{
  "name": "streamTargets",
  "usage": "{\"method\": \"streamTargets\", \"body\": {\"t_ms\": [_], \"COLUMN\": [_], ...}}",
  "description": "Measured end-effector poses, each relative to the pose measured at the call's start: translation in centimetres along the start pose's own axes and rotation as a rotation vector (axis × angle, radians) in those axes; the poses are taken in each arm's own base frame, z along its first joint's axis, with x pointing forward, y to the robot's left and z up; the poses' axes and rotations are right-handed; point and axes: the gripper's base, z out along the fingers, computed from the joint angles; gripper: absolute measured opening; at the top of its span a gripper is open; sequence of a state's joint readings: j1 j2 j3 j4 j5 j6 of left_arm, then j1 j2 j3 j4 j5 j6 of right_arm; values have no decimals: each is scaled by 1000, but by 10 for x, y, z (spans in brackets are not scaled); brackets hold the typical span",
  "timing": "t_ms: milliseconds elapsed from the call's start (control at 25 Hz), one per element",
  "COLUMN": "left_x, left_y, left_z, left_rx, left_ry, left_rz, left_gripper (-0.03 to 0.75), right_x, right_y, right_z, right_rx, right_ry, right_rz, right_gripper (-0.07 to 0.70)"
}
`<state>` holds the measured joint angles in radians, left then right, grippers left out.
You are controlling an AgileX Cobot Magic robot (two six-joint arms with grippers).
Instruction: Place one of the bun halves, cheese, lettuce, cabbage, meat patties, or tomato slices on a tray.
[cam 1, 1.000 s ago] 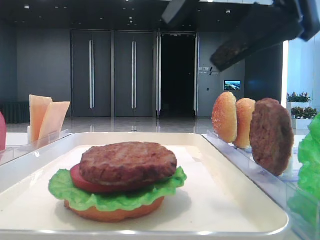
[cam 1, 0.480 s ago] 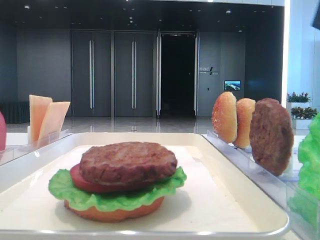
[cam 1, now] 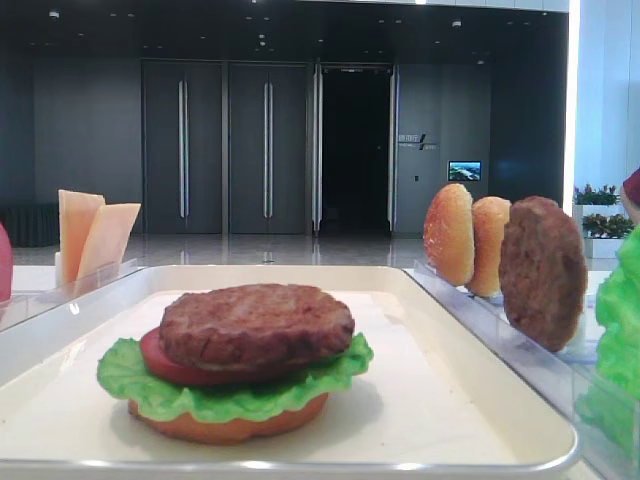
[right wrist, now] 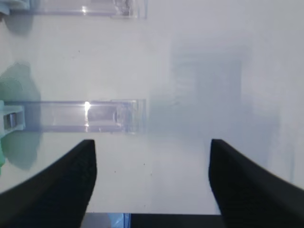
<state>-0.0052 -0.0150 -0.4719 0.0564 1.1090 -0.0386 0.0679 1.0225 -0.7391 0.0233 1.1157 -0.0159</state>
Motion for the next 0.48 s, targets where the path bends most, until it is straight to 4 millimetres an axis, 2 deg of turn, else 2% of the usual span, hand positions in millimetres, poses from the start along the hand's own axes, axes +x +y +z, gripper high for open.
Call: {"method": "streamTargets", "body": {"t_ms": [240,480], "left_x": [0,0], "left_y": [0,0], "left_z": [0,0], "left_rx": [0,0], "left_ry": [0,0], "left_rz": [0,0], "left_gripper": [-1,-1], "right_x": [22,71], "right_y": [0,1], "right_z": [-10,-22], "right_rx": [3,-5], "right_ry": [1,-146], "right_rz": [49,75], "right_gripper": [503,503]}}
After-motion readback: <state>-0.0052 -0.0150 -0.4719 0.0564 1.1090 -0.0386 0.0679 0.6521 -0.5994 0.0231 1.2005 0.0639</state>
